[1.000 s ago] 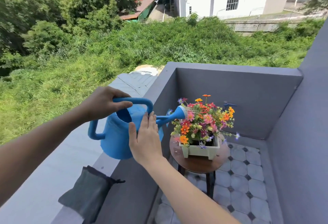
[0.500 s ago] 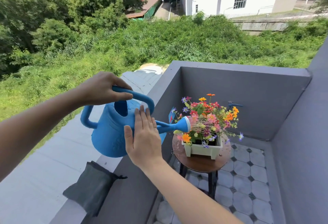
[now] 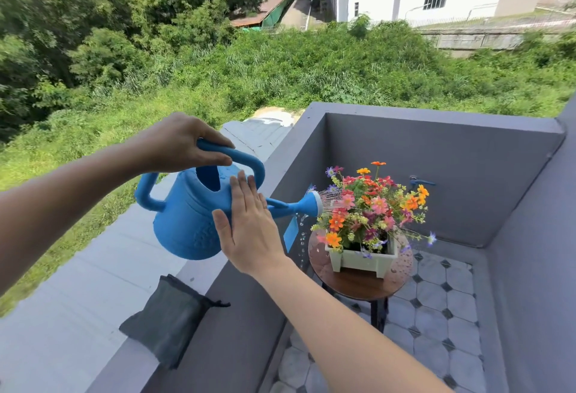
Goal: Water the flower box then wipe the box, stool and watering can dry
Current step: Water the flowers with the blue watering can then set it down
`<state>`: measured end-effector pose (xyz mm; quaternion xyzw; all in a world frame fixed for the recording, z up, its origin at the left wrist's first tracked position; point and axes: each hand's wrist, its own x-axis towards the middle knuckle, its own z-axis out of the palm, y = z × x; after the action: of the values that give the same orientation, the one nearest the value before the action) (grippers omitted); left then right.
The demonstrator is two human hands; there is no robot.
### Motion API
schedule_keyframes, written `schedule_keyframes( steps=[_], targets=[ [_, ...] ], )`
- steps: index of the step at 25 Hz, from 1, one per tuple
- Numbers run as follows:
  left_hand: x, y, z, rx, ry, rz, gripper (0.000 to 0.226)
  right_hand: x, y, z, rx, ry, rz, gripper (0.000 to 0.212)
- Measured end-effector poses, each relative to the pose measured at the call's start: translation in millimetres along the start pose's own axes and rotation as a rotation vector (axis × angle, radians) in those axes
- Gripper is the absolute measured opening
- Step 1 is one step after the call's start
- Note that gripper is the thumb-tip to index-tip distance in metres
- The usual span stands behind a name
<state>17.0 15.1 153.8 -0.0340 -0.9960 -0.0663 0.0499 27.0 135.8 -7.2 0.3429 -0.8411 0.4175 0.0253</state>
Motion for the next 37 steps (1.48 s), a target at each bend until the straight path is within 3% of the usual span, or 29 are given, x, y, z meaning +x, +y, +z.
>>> schedule_keyframes(
  steps=[10,19,23,30,37],
  targets=[
    [5,7,-8,0.046,-0.089,0.031,0.030,-6,-7,6,0.071,0.014,-0.006,0.070],
    [15,25,-14,0.008,-0.022,0.050,0.033,4,4,-21,-0.032,0.054,-0.053,0.081],
    [15,25,-17,0.024,-0.033,0.069,0.033,5,7,-28,-0.118,-0.003,-0.091,0.070],
    [19,33,-17,0.040,-0.076,0.079,0.035,-8,4,-31,-0.008,0.031,-0.089,0.068],
    [26,35,-19,0.086,0.012,0.039,0.033,8,13,-48,-0.013,0.002,-0.075,0.066]
  ],
)
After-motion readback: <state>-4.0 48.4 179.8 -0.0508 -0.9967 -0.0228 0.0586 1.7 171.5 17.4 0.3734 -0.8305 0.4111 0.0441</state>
